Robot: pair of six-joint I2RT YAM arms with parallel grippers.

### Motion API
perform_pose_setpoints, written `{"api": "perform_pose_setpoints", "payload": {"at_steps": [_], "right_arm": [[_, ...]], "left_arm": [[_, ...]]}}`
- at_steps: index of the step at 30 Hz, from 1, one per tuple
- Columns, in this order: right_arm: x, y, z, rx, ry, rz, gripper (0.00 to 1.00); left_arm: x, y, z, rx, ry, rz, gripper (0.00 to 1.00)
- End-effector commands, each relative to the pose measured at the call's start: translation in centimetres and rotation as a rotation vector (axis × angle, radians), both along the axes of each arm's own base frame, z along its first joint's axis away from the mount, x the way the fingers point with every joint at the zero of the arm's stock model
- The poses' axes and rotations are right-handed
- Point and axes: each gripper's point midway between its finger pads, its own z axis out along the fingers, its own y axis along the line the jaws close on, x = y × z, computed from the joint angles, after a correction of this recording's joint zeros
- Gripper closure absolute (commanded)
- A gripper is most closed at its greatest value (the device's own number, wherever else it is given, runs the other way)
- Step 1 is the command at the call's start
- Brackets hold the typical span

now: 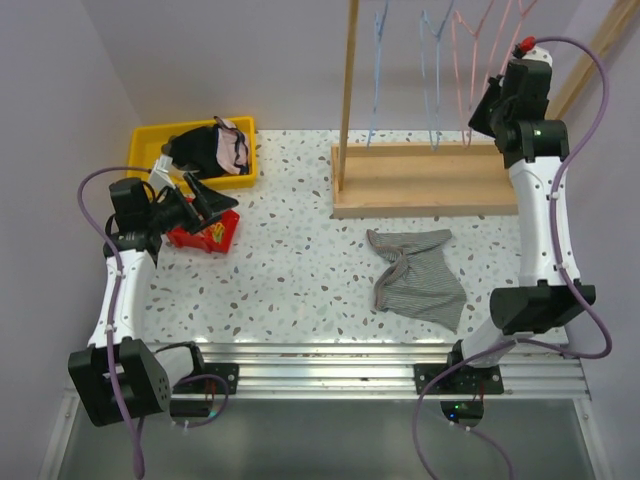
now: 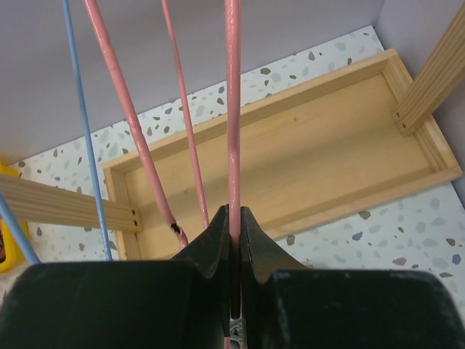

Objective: Remove the underwear clipped to the hanger

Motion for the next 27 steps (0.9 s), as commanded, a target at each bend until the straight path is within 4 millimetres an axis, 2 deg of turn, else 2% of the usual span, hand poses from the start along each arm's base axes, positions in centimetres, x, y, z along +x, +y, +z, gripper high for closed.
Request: {"api": "perform_pose_setpoints", "payload": {"at_steps": [1,5,8,9,10,11,12,15,16,19,20,22,23,24,25,26,27], "right_arm": [[1.1,-0.2,4.1,0.001,-0.126,0.011,1.0],[2.1,-0.1,2.6,0.015,-0.082,0.012,1.0],[1.6,-0.1,1.6,0.024,-0.044,0.011,1.0],[0.9,0.0,2.0,0.027,-0.05,0.012,1.0],[0.5,0.0,1.9,0.028,-0.046,0.011,0.95],[0.0,-0.1,1.3,0.024,-0.027,0.011,0.84],[-1.1,-0.2,1.8,0.019,-0.032,0.005,0.67],[-3.1,-0.5,0.8,0.008,0.001,-0.006,0.47],[-4.5,-0.7,1.8,0.005,-0.023,-0.021,0.36],[-7.2,-1.3,0.7,0.004,0.024,-0.06,0.23],[-8.9,-1.5,0.6,-0.001,0.026,-0.073,0.18],[-11.1,-1.6,-0.4,0.016,0.054,-0.092,0.14],[-13.2,-1.8,-1.1,0.017,0.055,-0.108,0.11],[-14.4,-1.7,-2.0,0.046,0.075,-0.128,0.1],[-15.6,-1.6,-2.7,0.055,0.088,-0.132,0.09],[-16.9,-1.2,-4.6,0.079,0.12,-0.128,0.08],[-18.2,-0.6,-6.2,0.093,0.17,-0.11,0.07]], "left_arm": [[0.1,-0.1,0.5,0.011,-0.051,-0.029,0.0],[0.2,-0.2,0.1,0.007,-0.041,-0.032,0.0],[0.3,-0.2,0.4,0.001,-0.046,-0.033,0.0],[0.4,-0.2,0.6,0.0,-0.05,-0.034,0.0],[0.4,-0.2,0.8,0.001,-0.054,-0.035,0.0],[0.4,-0.3,0.8,-0.003,-0.053,-0.039,0.0],[0.5,-0.2,1.0,-0.003,-0.058,-0.038,0.0],[0.6,-0.3,1.3,-0.007,-0.061,-0.044,0.0],[0.6,-0.3,1.3,-0.009,-0.064,-0.045,0.0],[0.7,-0.7,1.5,-0.032,-0.066,-0.065,0.0],[0.5,-1.1,1.7,-0.045,-0.068,-0.083,0.0],[0.2,-2.7,2.2,-0.051,-0.097,-0.148,0.0],[0.3,-3.5,2.6,-0.044,-0.116,-0.188,0.0],[-0.5,-5.9,2.5,-0.036,-0.111,-0.268,0.0],[-0.3,-7.0,1.8,-0.013,-0.093,-0.294,0.0],[-0.3,-8.5,2.2,0.024,-0.125,-0.347,0.0],[-1.7,-11.4,1.5,0.037,-0.104,-0.433,0.0]]}}
